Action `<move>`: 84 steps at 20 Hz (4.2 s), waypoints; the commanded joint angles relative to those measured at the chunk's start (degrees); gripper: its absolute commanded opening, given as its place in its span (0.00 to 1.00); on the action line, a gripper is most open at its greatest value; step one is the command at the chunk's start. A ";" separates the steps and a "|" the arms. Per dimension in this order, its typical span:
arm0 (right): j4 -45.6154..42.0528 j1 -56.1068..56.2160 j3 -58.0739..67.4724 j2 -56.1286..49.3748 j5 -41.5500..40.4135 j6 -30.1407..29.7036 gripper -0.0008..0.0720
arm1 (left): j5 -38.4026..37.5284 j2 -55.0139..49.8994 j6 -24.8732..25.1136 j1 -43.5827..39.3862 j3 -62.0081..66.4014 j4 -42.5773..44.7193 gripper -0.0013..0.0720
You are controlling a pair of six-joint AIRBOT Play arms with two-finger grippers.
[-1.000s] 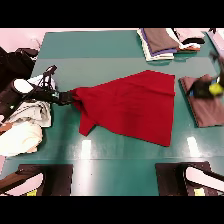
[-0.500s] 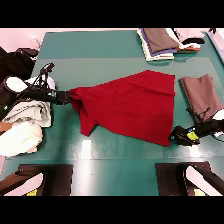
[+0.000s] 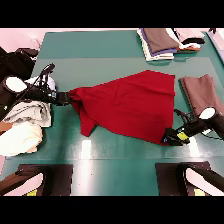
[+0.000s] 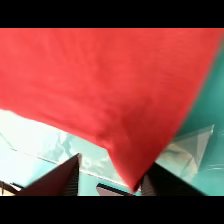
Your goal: Fold the shirts.
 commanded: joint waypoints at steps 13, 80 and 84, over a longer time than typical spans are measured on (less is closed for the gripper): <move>-0.02 -5.97 49.57 19.76 -4.98 -2.84 0.03 | -10.03 16.79 -2.84 0.07 39.91 1.42 0.05; -5.53 -1.11 29.90 -0.04 -6.56 -4.85 0.55 | -1.62 12.96 -7.39 7.85 -33.09 -2.01 0.67; -6.71 -1.14 29.75 -0.04 -3.85 -5.22 0.55 | -1.97 12.98 -6.12 7.85 -33.05 -4.70 0.19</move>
